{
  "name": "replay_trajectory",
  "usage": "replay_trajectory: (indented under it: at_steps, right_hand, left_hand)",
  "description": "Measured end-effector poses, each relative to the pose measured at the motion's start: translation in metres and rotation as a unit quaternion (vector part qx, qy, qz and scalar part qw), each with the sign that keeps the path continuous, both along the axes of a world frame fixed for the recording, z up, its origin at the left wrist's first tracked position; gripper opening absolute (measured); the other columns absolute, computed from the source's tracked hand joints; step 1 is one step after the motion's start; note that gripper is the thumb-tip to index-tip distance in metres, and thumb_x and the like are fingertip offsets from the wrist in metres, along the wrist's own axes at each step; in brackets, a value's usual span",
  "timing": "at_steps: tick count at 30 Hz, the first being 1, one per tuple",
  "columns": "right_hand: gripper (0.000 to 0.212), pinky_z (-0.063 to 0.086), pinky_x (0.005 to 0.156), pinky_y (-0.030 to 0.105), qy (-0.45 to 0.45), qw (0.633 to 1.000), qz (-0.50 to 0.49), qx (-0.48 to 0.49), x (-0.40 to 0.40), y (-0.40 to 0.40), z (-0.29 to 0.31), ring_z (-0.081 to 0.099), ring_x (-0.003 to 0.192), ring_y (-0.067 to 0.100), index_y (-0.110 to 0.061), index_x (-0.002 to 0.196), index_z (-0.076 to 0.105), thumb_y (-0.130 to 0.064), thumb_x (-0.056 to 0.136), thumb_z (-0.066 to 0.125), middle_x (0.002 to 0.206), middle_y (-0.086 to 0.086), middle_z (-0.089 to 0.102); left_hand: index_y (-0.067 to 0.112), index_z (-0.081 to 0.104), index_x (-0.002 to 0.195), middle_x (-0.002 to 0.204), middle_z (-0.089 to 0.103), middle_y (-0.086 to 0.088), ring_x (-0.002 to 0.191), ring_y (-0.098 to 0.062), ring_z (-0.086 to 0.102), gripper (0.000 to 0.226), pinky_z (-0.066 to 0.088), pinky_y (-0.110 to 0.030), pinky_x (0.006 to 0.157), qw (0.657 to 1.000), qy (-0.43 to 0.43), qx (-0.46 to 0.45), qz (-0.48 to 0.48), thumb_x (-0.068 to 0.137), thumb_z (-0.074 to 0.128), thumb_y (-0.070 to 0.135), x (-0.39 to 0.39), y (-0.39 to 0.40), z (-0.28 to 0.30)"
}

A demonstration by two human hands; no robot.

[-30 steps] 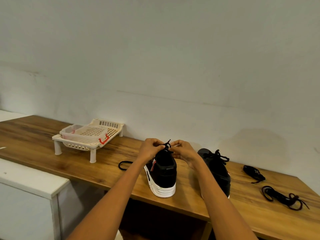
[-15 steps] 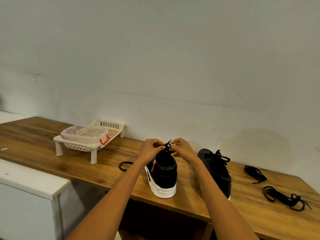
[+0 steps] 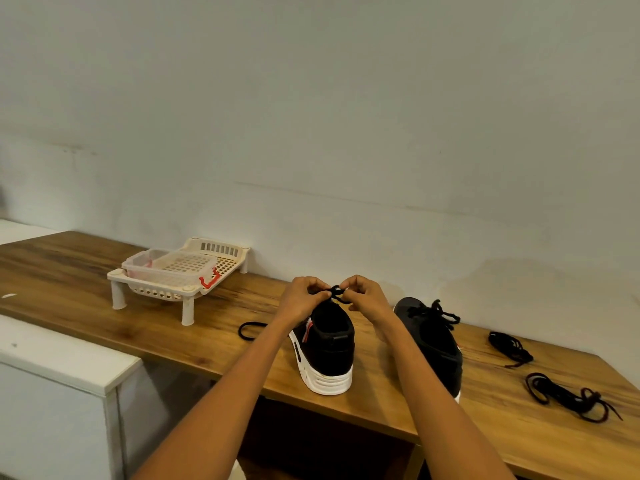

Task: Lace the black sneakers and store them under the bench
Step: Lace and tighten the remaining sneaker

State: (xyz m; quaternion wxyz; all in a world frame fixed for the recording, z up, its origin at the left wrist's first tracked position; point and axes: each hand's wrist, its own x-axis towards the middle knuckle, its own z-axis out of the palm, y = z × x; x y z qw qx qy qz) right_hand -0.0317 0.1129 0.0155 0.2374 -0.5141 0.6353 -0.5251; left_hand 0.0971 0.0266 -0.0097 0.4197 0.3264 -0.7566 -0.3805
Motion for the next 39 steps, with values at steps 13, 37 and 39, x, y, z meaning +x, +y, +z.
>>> replay_trajectory:
  at_steps: [13, 37, 39]
  right_hand:
    - [0.03, 0.044, 0.075, 0.014, 0.194, 0.979, 0.012, -0.064, -0.015, 0.004, 0.011, 0.056, 0.088, 0.011, -0.028, 0.116, 0.063, -0.031, 0.087, 0.067, 0.117, -0.013, 0.054]
    - [0.023, 0.054, 0.081, 0.023, 0.176, 0.983, 0.049, 0.029, -0.012, -0.015, -0.006, 0.066, 0.087, 0.016, -0.008, 0.111, 0.069, -0.017, 0.093, 0.059, 0.101, 0.011, 0.071]
    - [0.023, 0.054, 0.087, 0.03, 0.162, 0.985, 0.046, 0.034, -0.012, -0.015, -0.008, 0.066, 0.089, 0.018, -0.008, 0.111, 0.068, -0.018, 0.093, 0.058, 0.101, 0.011, 0.071]
  left_hand:
    - [0.013, 0.071, 0.101, 0.098, 0.071, 0.0, 0.094, -0.009, 0.063, 0.016, 0.049, -0.019, 0.081, 0.999, -0.019, -0.028, -0.01, 0.086, 0.066, 0.02, 0.003, 0.001, 0.001]
    - [0.012, 0.05, 0.068, 0.066, 0.053, -0.001, 0.06, -0.013, 0.048, 0.045, 0.04, -0.027, 0.06, 0.982, 0.139, 0.119, 0.038, 0.099, 0.04, 0.043, 0.039, -0.004, 0.041]
    - [0.013, 0.05, 0.072, 0.073, 0.061, -0.004, 0.066, -0.015, 0.057, 0.04, 0.048, -0.027, 0.064, 0.904, 0.354, 0.239, -0.003, 0.101, 0.036, 0.038, 0.043, -0.004, 0.052]
